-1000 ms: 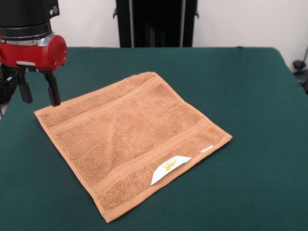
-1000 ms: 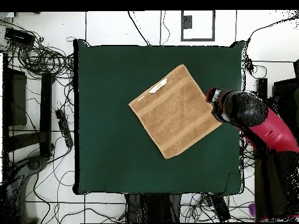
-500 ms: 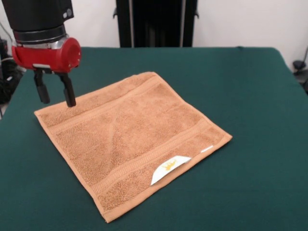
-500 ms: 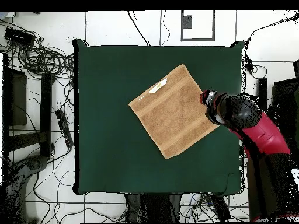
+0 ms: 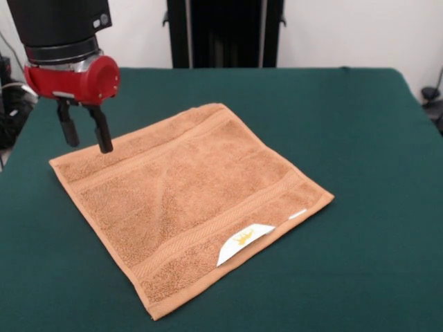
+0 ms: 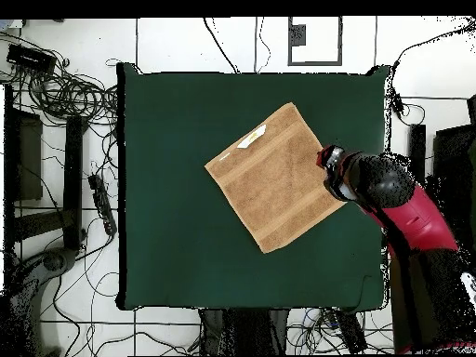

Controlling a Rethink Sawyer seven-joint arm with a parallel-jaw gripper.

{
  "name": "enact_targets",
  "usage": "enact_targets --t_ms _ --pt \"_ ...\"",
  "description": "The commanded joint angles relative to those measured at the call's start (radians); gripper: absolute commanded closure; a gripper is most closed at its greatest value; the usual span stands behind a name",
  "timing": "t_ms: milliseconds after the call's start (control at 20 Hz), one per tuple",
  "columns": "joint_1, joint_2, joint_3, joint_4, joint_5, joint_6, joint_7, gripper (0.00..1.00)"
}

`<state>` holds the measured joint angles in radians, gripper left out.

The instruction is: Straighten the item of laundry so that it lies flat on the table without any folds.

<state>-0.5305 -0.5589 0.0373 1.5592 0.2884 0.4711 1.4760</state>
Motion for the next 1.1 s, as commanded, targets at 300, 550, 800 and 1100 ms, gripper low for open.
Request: enact_targets --t_ms 300,550,800,1100 --pt "0.055 0.129 -0.001 0.125 0.05 -0.075 0.319 0.0" --pt "0.052 0.139 -0.013 0.123 0.043 -0.092 0.323 0.0" --pt "0.051 0.149 -0.006 0.124 0.053 -0.107 0.33 0.0" --pt "0.046 0.163 0.004 0.123 0.061 -0.127 0.332 0.0"
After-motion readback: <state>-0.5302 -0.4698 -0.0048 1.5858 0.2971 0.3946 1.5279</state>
